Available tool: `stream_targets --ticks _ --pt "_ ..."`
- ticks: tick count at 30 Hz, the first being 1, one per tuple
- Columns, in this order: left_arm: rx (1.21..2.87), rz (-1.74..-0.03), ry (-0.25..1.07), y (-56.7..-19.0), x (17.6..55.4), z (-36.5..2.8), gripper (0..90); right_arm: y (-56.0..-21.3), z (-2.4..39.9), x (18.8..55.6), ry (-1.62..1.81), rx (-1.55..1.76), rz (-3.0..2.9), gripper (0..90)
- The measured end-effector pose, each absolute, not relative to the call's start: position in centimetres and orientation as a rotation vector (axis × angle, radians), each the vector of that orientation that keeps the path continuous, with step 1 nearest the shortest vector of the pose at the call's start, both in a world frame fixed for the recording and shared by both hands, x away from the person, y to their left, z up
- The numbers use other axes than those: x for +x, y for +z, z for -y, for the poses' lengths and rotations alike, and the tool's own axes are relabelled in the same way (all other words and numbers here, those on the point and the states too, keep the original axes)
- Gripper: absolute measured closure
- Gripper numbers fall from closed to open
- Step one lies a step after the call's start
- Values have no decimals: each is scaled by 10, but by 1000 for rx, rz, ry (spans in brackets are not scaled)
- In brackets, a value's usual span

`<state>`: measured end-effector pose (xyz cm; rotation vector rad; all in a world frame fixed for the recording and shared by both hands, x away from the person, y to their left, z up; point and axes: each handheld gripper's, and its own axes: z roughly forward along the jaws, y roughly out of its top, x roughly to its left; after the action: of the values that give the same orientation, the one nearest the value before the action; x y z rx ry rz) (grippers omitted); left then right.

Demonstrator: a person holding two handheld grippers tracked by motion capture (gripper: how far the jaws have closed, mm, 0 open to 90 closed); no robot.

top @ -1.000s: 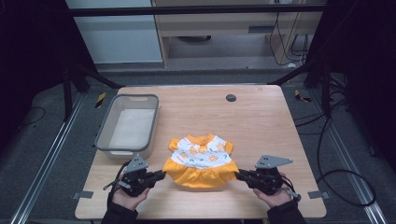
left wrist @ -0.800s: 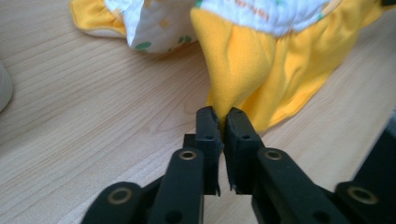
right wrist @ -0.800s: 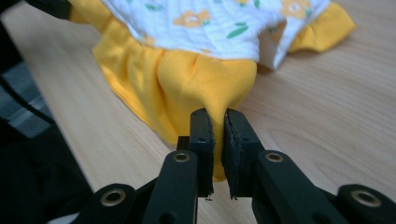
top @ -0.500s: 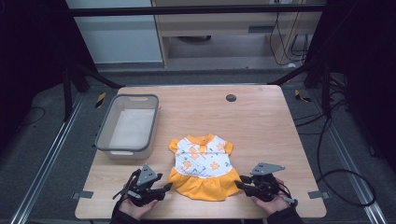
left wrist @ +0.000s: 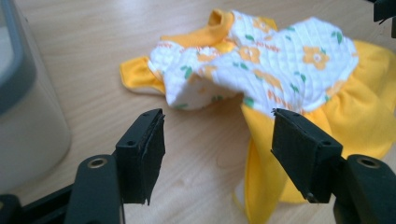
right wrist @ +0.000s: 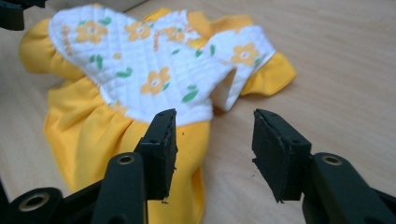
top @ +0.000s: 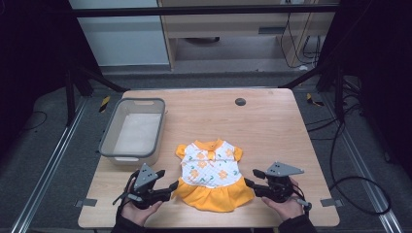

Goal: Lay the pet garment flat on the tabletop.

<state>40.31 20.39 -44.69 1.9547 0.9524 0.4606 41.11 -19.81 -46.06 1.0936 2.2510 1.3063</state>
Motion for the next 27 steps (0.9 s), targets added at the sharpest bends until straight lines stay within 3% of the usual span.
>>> stream_targets --ticks 14,22,27 --pt "1895 -996 507 -424 460 -204 457 -437 202 464 1336 1162 -2143 455" --pt "1915 -1021 489 -428 495 -188 467 -452 180 504 1217 1164 -2203 452" --pt "1981 -1078 484 -450 524 -172 477 -469 171 524 1149 1200 -2240 454"
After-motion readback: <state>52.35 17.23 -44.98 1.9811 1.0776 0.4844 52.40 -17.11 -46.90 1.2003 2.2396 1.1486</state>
